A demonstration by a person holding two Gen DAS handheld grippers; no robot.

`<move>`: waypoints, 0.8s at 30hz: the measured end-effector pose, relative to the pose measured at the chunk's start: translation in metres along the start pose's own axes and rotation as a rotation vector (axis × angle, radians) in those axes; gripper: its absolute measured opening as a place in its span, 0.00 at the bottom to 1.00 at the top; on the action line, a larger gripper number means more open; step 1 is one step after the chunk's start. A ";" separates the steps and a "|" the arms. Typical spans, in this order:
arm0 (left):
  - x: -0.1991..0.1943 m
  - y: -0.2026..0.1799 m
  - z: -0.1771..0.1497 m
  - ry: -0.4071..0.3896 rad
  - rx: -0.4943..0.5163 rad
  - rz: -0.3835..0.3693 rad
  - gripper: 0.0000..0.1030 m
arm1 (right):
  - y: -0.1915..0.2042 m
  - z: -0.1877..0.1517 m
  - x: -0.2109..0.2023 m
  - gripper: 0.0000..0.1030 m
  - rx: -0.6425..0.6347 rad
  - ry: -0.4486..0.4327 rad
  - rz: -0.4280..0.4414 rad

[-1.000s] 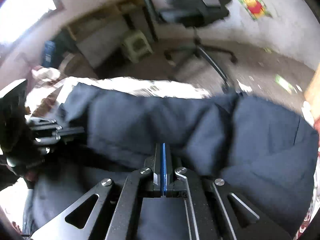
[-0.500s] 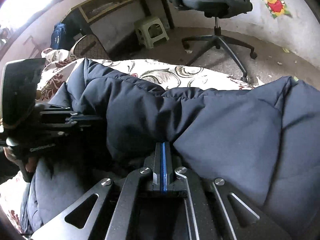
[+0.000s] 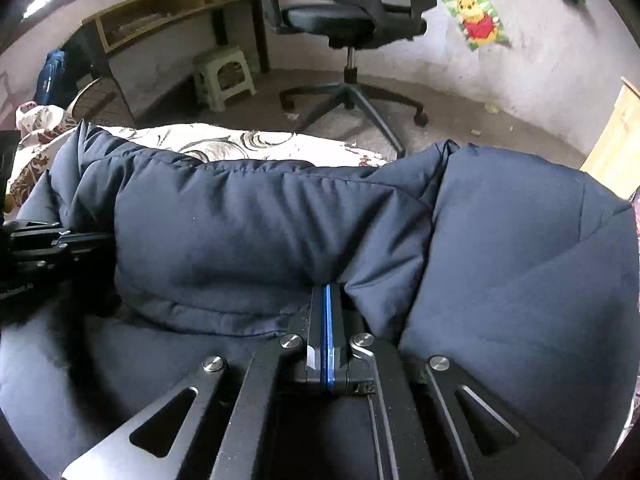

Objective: Fold large clothes

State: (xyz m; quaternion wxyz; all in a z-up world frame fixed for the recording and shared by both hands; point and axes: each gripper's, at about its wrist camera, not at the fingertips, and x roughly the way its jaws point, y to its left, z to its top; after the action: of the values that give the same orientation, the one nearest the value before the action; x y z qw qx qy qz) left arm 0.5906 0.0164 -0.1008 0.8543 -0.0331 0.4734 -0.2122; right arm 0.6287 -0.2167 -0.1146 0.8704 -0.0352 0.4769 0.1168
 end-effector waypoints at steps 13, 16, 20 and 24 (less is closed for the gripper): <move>0.003 -0.001 -0.004 -0.033 0.024 0.012 0.04 | 0.001 0.003 0.001 0.00 -0.012 -0.024 -0.023; 0.003 -0.003 -0.006 -0.037 0.038 0.033 0.04 | -0.003 -0.005 -0.003 0.00 0.002 -0.036 -0.007; 0.001 -0.010 -0.008 -0.048 0.059 0.076 0.04 | -0.010 -0.011 -0.007 0.00 0.008 -0.052 0.004; -0.005 -0.015 -0.005 -0.040 0.068 0.092 0.03 | -0.008 -0.011 -0.010 0.00 -0.004 -0.060 -0.011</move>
State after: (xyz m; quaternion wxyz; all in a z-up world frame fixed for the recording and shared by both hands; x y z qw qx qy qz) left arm 0.5787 0.0055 -0.0957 0.8729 0.0134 0.4500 -0.1879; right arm 0.6167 -0.2275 -0.1125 0.8848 -0.0363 0.4503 0.1140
